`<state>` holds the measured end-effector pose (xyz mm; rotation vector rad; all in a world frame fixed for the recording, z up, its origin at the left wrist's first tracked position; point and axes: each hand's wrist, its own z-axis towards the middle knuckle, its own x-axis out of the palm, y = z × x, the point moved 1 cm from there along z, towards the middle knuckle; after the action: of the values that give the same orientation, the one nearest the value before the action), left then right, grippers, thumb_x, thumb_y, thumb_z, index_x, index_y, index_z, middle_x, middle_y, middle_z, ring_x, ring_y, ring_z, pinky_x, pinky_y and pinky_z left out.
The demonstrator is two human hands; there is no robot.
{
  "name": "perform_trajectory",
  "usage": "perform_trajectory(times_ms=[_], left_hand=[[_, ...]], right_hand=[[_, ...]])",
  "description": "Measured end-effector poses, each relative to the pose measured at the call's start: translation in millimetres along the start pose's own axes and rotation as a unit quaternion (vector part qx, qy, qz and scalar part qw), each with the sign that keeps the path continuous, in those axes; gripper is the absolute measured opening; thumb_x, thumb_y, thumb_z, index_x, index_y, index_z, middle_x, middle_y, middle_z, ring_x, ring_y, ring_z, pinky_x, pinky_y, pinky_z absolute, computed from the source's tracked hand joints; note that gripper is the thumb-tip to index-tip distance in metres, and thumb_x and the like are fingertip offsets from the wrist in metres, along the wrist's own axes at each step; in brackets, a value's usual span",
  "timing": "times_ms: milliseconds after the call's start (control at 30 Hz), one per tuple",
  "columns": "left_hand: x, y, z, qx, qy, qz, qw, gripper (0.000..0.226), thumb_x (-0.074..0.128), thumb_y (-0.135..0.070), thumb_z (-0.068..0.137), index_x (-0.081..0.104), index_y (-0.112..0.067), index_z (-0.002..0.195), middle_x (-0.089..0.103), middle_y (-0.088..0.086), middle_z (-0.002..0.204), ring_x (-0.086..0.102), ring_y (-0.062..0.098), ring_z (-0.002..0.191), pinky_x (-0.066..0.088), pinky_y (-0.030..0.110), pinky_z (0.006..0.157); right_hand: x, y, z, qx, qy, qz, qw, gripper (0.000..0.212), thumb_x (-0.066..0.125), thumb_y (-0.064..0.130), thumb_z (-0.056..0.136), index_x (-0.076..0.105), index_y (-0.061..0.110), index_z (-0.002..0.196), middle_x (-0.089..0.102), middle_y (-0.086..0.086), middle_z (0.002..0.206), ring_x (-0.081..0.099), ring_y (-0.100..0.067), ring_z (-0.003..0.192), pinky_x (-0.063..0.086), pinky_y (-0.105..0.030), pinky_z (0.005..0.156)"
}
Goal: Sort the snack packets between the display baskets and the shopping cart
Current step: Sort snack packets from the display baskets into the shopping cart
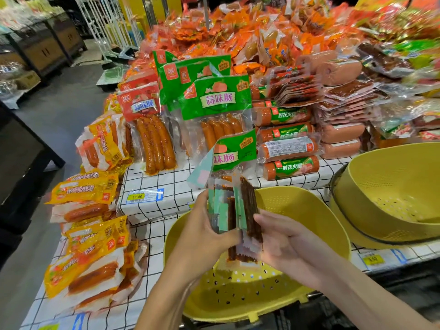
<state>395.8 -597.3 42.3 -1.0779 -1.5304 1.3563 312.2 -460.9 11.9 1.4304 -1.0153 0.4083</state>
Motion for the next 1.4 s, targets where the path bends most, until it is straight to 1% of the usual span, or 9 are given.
perform_trajectory(times_ms=[233,500,600,667,967,1100,1200,1300,1400], left_hand=[[21,2,0,0.05,-0.061,0.011,0.997,0.045,0.057,0.01,0.087,0.052,-0.012,0.126,0.072,-0.007,0.102,0.067,0.005,0.097,0.053,0.018,0.078],[92,-2,5,-0.008,0.018,-0.049,0.999,0.043,0.06,0.003,0.086,0.066,-0.036,0.103,0.074,-0.011,0.097,0.07,0.015,0.097,0.052,0.044,0.089],[137,-2,2,-0.029,0.03,-0.066,0.997,0.057,0.064,-0.003,0.085,0.047,-0.023,0.135,0.072,-0.018,0.103,0.066,0.014,0.105,0.046,0.049,0.099],[174,1,-3,-0.042,0.07,-0.067,0.994,0.055,0.067,-0.011,0.082,0.048,-0.014,0.134,0.065,-0.003,0.125,0.057,0.024,0.121,0.041,0.056,0.102],[383,58,-31,-0.135,0.234,-0.008,0.963,0.035,0.057,0.006,0.089,0.063,-0.026,0.101,0.072,0.006,0.102,0.067,0.026,0.098,0.052,0.051,0.089],[465,101,-24,-0.177,0.272,0.033,0.945,0.034,0.055,0.013,0.086,0.054,-0.012,0.11,0.064,0.019,0.106,0.064,0.031,0.094,0.056,0.047,0.074],[521,141,-11,-0.206,0.317,0.08,0.922,0.031,0.055,0.008,0.088,0.055,-0.017,0.108,0.064,0.018,0.11,0.064,0.038,0.099,0.055,0.06,0.072],[582,190,9,-0.225,0.349,0.116,0.902,0.036,0.053,0.007,0.09,0.049,-0.016,0.118,0.063,0.018,0.11,0.065,0.041,0.097,0.059,0.046,0.059],[651,250,27,-0.228,0.368,0.175,0.884,0.04,0.053,0.009,0.09,0.045,-0.014,0.121,0.058,0.024,0.12,0.061,0.043,0.105,0.051,0.06,0.085]], right_hand=[[-12,-1,-20,-0.098,-0.126,0.013,0.987,0.073,0.089,0.01,0.06,0.054,-0.003,0.122,0.064,-0.023,0.118,0.064,-0.036,0.106,0.058,-0.036,0.075],[-20,14,-123,-0.217,-0.248,0.023,0.944,0.047,0.065,0.005,0.081,0.049,-0.003,0.125,0.062,-0.023,0.121,0.069,-0.03,0.097,0.057,-0.038,0.082],[-39,14,-184,-0.269,-0.327,0.054,0.904,0.043,0.056,0.005,0.081,0.052,-0.002,0.123,0.067,-0.019,0.113,0.064,-0.035,0.106,0.06,-0.033,0.074],[-51,11,-229,-0.303,-0.375,0.073,0.873,0.044,0.055,0.004,0.08,0.053,0.001,0.124,0.066,-0.019,0.116,0.066,-0.034,0.103,0.059,-0.027,0.064],[-129,-28,-415,-0.355,-0.535,0.096,0.76,0.041,0.055,0.006,0.085,0.053,0.019,0.124,0.071,-0.006,0.11,0.068,-0.026,0.101,0.059,-0.044,0.073],[-178,-51,-471,-0.316,-0.662,0.166,0.66,0.071,0.058,0.005,0.087,0.025,0.016,0.149,0.037,-0.009,0.149,0.058,-0.025,0.117,0.056,-0.031,0.074],[-218,-64,-502,-0.318,-0.688,0.22,0.615,0.073,0.056,0.001,0.089,0.02,0.019,0.15,0.025,-0.011,0.153,0.06,-0.034,0.112,0.054,-0.047,0.084],[-264,-71,-527,-0.305,-0.733,0.234,0.561,0.071,0.056,0.001,0.091,0.023,0.026,0.149,0.025,0.003,0.15,0.064,-0.028,0.098,0.06,-0.039,0.063],[-322,-78,-551,-0.263,-0.798,0.213,0.498,0.065,0.053,0.001,0.092,0.025,0.018,0.148,0.033,0.0,0.148,0.051,-0.024,0.12,0.046,-0.04,0.097]])
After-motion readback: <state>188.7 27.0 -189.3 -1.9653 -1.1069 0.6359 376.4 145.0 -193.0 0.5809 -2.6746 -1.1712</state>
